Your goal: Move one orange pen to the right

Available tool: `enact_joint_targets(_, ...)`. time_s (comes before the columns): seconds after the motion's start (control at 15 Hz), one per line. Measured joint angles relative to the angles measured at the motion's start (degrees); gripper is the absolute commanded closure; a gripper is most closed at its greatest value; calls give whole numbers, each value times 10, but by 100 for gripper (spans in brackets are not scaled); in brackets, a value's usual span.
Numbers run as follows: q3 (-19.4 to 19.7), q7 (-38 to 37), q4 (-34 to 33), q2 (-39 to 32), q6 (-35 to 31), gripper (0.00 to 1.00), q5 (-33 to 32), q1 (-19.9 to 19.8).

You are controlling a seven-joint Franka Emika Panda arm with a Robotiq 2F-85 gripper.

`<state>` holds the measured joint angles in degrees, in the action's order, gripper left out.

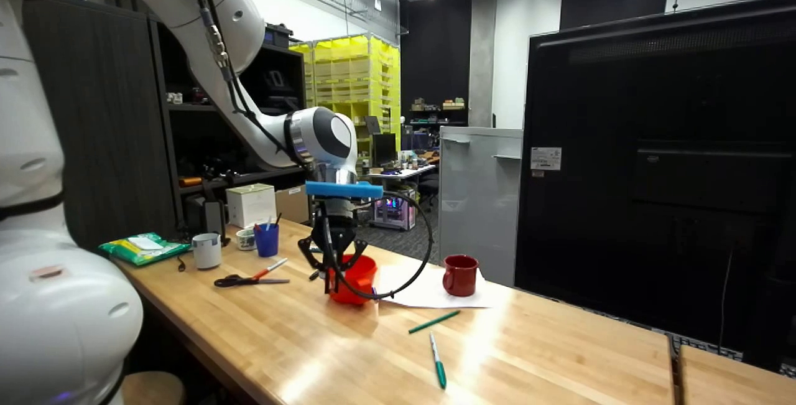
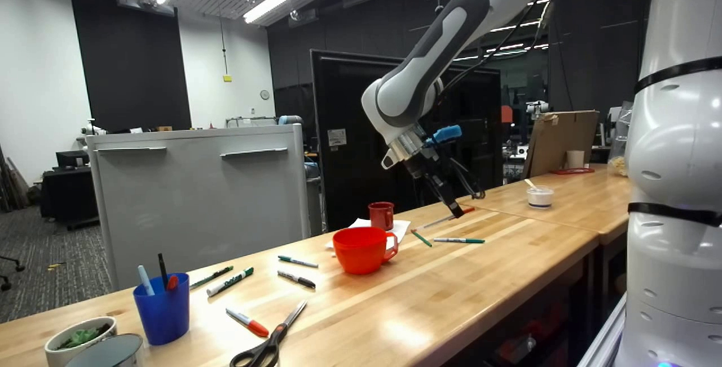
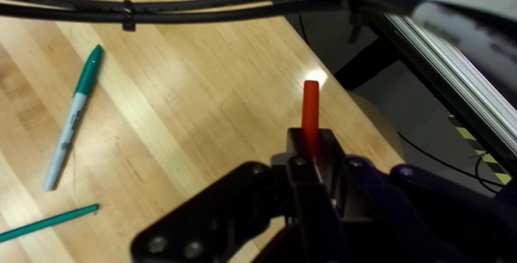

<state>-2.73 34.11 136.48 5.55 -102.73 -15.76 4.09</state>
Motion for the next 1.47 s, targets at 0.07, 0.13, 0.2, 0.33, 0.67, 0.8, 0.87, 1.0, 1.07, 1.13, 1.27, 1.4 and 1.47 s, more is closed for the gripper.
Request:
enact_joint_targets(0.07,5,-2,15,1,-15,97,4,-1)
enact_joint_targets(0.13,9,-4,27,1,-32,97,5,-2)
enact_joint_targets(0.2,12,-7,39,0,-49,97,5,-2)
enact_joint_targets(0.33,16,-10,56,-4,-80,97,5,-2)
enact_joint_targets(0.67,19,-11,79,-31,-148,97,7,-2)
enact_joint_targets(0.8,19,-11,83,-50,-172,97,7,-3)
enact_joint_targets(0.87,19,-11,84,-61,-183,97,7,-3)
enact_joint_targets(1.0,19,-11,84,-82,-203,97,7,-4)
enact_joint_targets(1.07,19,-11,84,-93,-211,63,7,-5)
enact_joint_targets(1.13,19,-11,83,-101,-218,63,7,-5)
enact_joint_targets(1.27,19,-11,83,-113,-226,53,7,-7)
enact_joint_targets(1.4,19,-11,82,-119,-231,39,7,-8)
enact_joint_targets(1.47,19,-11,82,-119,-231,33,7,-8)
